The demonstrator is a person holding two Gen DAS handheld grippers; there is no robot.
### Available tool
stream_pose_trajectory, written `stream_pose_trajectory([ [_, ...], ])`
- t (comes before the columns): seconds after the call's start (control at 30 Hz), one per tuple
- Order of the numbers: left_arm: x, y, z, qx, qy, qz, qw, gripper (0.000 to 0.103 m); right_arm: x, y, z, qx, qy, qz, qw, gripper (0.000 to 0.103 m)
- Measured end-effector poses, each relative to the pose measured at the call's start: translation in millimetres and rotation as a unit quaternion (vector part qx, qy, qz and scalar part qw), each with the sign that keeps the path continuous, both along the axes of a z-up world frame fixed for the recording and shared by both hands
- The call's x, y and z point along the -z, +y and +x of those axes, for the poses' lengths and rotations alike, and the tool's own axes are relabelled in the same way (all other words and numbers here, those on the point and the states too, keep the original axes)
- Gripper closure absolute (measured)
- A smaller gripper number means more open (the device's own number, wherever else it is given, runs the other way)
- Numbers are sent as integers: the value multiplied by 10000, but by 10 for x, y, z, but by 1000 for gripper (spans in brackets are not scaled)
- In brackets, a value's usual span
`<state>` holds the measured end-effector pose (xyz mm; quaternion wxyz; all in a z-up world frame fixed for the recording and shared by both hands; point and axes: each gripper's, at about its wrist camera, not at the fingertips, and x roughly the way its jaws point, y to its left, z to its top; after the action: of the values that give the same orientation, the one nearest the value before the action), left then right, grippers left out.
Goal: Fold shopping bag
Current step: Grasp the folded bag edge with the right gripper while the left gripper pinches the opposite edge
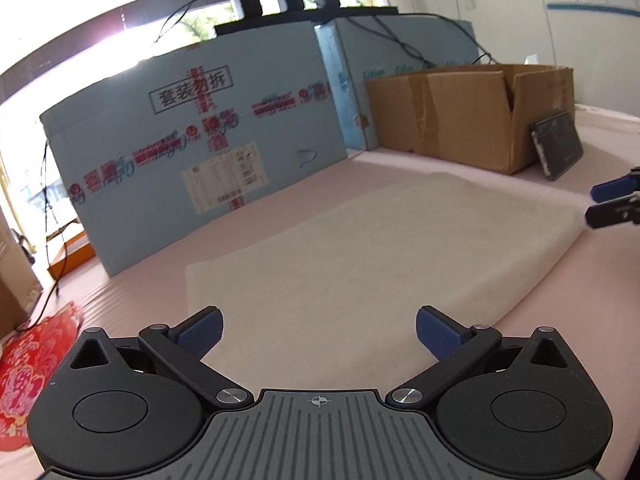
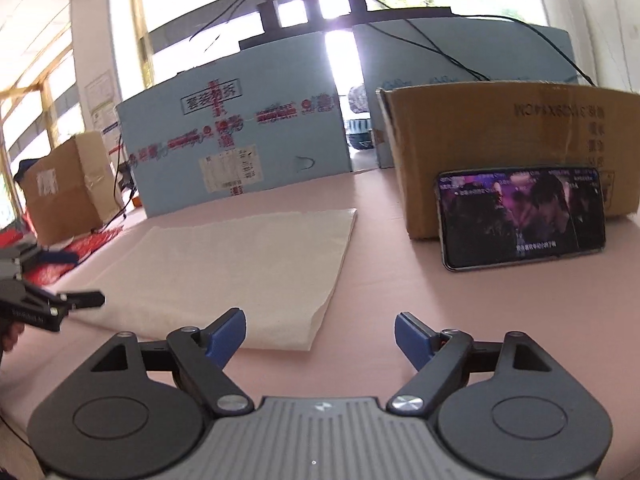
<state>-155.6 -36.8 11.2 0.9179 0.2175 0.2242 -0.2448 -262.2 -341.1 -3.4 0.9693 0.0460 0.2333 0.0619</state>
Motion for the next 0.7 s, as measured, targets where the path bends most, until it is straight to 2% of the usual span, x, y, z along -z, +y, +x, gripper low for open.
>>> stream_pose_trajectory([
  [0.23, 87, -222, 3, 323, -72, 190, 9993, 0, -37, 200, -6, -460, -106, -1063, 9932, 5],
  [0.33, 116, -295, 4, 432, -91, 248, 9987, 0, -61, 298, 51, -477, 84, -1734, 9837, 5],
  [0.4, 116, -286, 10, 430, -61, 221, 9988, 0, -83, 385, 98, -533, 205, -2333, 9707, 5],
  [0.47, 116, -273, 31, 429, 3, 178, 9989, 0, -84, 442, 113, -654, 194, -2650, 9618, 6],
  [0.6, 112, -235, 97, 421, 230, 37, 9988, 0, -56, 653, 120, -1027, 16, -3646, 9255, 7],
  [0.7, 116, -217, 129, 417, 342, -36, 9985, 0, -39, 788, 190, -1250, -96, -4040, 9061, 10],
])
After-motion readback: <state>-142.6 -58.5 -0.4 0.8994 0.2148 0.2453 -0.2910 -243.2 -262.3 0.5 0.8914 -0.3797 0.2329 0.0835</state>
